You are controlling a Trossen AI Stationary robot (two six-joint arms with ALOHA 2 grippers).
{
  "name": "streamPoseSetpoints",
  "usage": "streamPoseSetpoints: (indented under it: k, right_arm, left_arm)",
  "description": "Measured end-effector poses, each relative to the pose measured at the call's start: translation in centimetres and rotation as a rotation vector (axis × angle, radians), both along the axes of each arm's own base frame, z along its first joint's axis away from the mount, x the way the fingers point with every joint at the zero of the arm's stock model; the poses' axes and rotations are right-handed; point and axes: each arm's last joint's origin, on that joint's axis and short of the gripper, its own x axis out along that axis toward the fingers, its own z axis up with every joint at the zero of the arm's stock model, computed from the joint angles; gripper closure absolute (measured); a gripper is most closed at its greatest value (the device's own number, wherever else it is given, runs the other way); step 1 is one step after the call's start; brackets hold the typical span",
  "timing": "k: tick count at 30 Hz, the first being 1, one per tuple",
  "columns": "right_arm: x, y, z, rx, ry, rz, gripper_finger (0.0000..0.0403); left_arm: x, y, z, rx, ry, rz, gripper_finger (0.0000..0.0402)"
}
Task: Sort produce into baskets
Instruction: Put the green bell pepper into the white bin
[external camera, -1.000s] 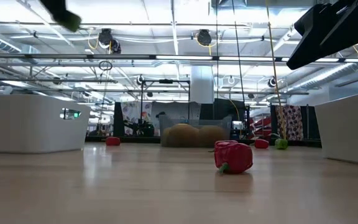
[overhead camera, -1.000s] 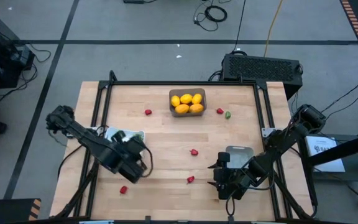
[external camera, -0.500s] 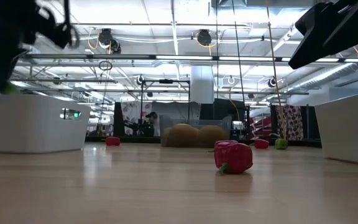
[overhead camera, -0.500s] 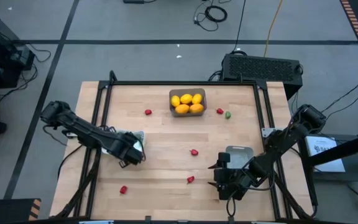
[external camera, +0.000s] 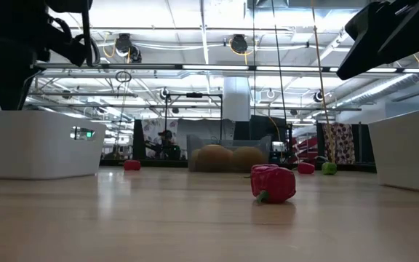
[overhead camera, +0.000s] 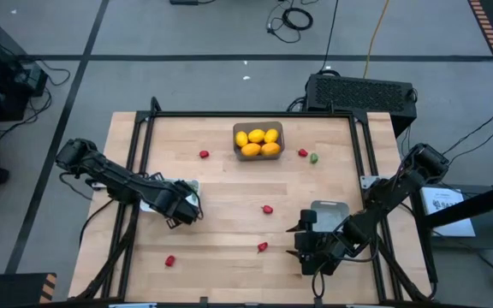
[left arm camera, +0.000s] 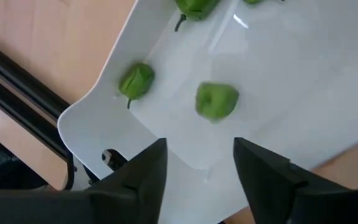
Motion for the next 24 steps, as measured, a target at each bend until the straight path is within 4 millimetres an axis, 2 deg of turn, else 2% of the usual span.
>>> streamPoseSetpoints:
  k: [3, 7, 11, 14, 19, 24]
  right_arm:
    - [0.0, 0.0, 0.0, -0.002, 0.001, 0.002, 0.0124]
    - [0.0, 0.0, 0.0, -0.029, 0.001, 0.021, 0.0124]
    - [0.1, -0.2, 0.1, -0.106, -0.036, 0.002, 0.0124]
    - [0.4, -1.1, 0.6, -0.170, -0.077, -0.068, 0.0124]
    - [1.0, -5.5, 3.2, -0.157, -0.081, -0.241, 0.0124]
    - [0.7, -13.0, 6.3, -0.115, -0.067, -0.507, 0.0124]
  left_arm:
    - [0.1, 0.3, 0.1, 0.003, 0.006, -0.025, 0.0189]
    - [0.6, 0.8, 1.0, 0.107, -0.036, -0.062, 0.0176]
    - [1.8, 1.2, 2.6, 0.248, -0.164, -0.142, 0.0176]
    - [3.4, 1.7, 2.9, 0.320, -0.288, -0.212, 0.0175]
    - [7.2, 3.7, 2.8, 0.288, -0.519, -0.319, 0.0175]
    - [9.6, 5.5, 3.5, 0.336, -0.680, -0.431, 0.0175]
